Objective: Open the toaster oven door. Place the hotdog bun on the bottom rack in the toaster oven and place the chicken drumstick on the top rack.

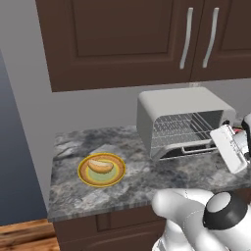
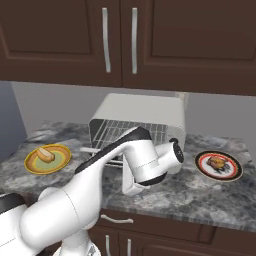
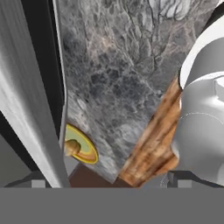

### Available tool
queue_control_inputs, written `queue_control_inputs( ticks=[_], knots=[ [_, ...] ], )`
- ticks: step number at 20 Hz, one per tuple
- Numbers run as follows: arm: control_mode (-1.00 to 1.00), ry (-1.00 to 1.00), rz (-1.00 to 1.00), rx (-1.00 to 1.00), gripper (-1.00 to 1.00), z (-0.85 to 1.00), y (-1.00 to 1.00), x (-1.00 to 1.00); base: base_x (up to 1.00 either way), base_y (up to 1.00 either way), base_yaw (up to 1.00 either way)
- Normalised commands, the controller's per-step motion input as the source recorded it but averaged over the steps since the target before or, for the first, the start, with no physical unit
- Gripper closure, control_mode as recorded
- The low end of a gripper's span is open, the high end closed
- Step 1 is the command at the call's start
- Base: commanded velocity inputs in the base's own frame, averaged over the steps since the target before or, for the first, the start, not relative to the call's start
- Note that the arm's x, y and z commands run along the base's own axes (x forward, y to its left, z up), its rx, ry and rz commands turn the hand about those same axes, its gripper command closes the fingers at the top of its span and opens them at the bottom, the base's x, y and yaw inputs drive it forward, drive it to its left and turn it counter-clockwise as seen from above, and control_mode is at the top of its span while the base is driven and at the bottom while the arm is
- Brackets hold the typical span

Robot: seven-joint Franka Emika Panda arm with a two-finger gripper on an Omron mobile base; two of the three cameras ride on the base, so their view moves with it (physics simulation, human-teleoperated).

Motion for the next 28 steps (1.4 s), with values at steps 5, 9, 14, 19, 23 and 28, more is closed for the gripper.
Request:
queue_control_inputs(
  ticks=[5, 9, 14, 19, 23, 28],
  knots=[
    [-1.00, -0.11, 0.32, 0.00, -1.00, 0.45, -0.01, -0.51, 0.00, 0.00, 0.00],
    [-1.00, -0.02, 0.59, 0.00, -1.00, 0.38, 0.00, -0.47, 0.00, 0.00, 0.00],
    [-1.00, 0.00, 0.76, 0.00, -1.00, 0.32, 0.00, -0.42, 0.00, 0.00, 0.00],
    [-1.00, -0.02, 0.73, 0.00, -1.00, 0.31, 0.00, -0.45, 0.00, 0.00, 0.00],
    [-1.00, -0.06, 0.65, 0.00, -1.00, 0.33, 0.00, -0.50, 0.00, 0.00, 0.00],
    [-1.00, -0.10, 0.50, 0.00, -1.00, 0.33, 0.00, -0.47, 0.00, 0.00, 0.00]
  ],
)
